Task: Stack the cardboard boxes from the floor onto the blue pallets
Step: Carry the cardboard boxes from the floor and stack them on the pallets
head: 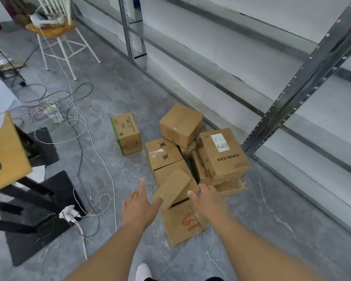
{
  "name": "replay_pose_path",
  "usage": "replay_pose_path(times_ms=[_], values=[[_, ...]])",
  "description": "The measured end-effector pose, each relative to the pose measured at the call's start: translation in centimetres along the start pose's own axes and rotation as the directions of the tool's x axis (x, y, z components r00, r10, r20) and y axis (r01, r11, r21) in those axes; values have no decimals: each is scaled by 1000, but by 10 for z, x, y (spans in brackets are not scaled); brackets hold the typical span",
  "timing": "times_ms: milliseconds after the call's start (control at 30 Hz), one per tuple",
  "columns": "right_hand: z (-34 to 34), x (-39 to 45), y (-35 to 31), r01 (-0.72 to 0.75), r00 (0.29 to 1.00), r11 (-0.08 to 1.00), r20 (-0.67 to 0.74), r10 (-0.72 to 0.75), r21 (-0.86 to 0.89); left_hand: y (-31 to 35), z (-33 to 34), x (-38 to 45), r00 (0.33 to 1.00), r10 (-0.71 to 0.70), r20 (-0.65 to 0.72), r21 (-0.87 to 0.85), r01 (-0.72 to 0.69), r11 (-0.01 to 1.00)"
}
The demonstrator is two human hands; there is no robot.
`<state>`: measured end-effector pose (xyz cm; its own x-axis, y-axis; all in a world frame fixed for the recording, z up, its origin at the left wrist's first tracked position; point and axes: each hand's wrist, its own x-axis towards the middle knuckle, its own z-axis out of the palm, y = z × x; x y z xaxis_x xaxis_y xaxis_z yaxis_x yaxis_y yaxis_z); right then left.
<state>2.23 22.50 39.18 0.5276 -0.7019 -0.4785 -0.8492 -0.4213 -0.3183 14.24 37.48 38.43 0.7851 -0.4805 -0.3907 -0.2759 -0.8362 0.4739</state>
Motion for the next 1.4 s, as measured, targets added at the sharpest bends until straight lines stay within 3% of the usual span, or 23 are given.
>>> replay_pose_path(times_ms=[200, 600, 800, 967, 1167, 1400], values=[[3, 56, 4, -71, 995, 997, 70, 68, 35, 18, 19, 60, 995, -13, 95, 24, 11, 1000], [-33, 184, -10, -81, 990, 996, 117, 77, 30, 69, 22, 174, 991, -2, 131, 0, 2, 1000], [-37, 293, -40, -237, 969, 958, 114, 220, 162, 89, 14, 313, 966, 45, 254, -51, -33, 998], [-25, 403, -65, -399, 917, 841, 153, 369, 366, 106, 26, 456, 939, 65, 339, -17, -63, 998], [-7, 510, -73, -430, 901, 794, 146, 409, 430, 121, 58, 585, 929, 113, 353, -87, -87, 992], [23, 596, -51, -508, 852, 694, 181, 491, 510, 129, 114, 681, 928, 92, 362, -66, -73, 995]])
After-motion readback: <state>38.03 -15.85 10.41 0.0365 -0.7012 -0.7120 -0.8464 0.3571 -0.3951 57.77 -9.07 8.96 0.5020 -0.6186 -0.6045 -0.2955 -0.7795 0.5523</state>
